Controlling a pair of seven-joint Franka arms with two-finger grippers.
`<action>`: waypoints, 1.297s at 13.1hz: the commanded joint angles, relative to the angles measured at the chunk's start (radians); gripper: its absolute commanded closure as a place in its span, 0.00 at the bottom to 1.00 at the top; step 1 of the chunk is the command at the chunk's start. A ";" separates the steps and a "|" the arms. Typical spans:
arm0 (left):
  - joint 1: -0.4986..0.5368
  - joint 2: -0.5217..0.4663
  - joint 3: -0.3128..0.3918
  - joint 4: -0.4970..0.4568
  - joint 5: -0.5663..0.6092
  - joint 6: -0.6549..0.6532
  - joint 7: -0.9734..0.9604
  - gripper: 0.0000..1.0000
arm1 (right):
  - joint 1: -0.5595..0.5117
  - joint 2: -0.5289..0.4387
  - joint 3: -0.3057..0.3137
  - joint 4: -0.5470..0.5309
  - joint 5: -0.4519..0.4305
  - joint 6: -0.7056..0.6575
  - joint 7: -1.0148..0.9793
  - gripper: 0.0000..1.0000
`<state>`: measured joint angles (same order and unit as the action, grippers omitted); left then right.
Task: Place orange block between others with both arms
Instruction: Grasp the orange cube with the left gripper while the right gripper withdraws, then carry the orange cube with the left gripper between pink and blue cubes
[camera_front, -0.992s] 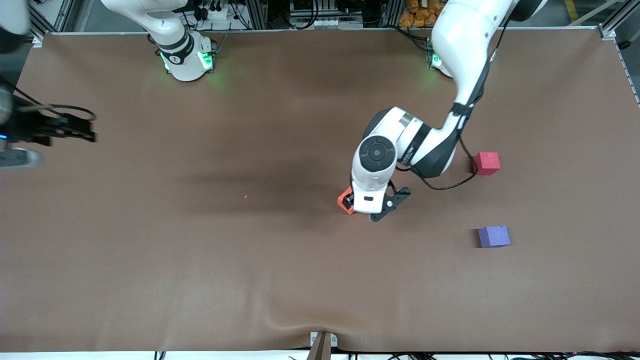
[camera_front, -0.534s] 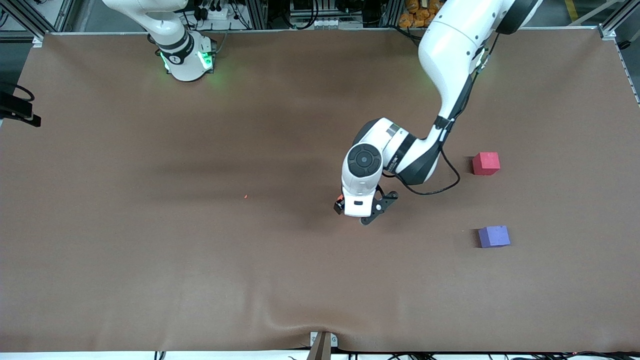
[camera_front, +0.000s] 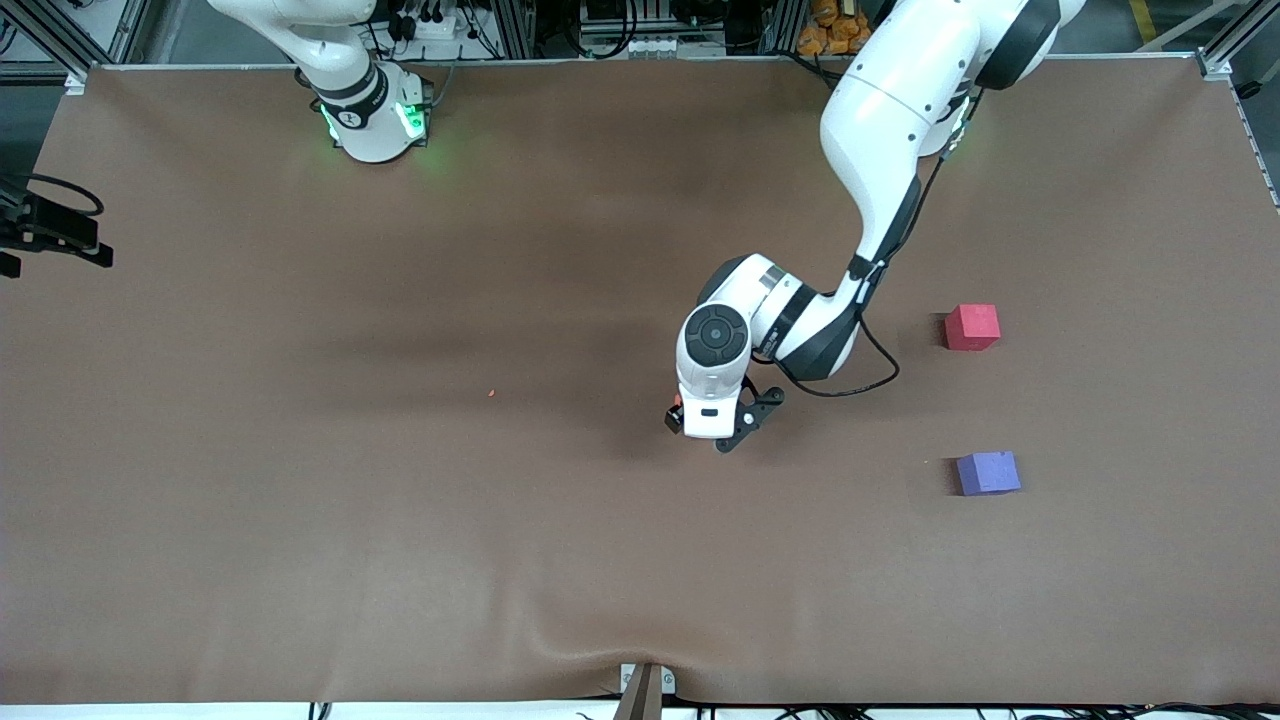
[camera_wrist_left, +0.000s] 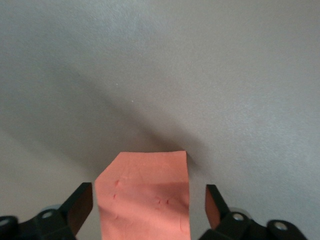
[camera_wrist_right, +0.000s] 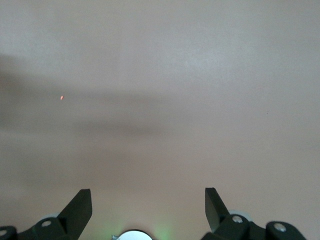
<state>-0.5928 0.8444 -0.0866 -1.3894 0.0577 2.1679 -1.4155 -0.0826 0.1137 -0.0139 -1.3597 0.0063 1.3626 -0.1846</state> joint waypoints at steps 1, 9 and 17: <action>-0.012 0.007 0.010 0.009 0.030 0.013 -0.029 0.69 | 0.000 -0.011 0.006 -0.013 -0.020 0.009 0.033 0.00; 0.183 -0.262 0.004 -0.064 0.034 -0.175 0.303 1.00 | 0.069 -0.011 -0.097 -0.013 -0.006 0.003 0.030 0.00; 0.525 -0.614 -0.001 -0.460 0.019 -0.175 1.001 1.00 | 0.069 -0.009 -0.097 -0.012 -0.006 0.000 0.031 0.00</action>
<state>-0.1240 0.2976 -0.0728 -1.7501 0.0636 1.9716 -0.5127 -0.0251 0.1137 -0.1008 -1.3627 0.0054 1.3622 -0.1665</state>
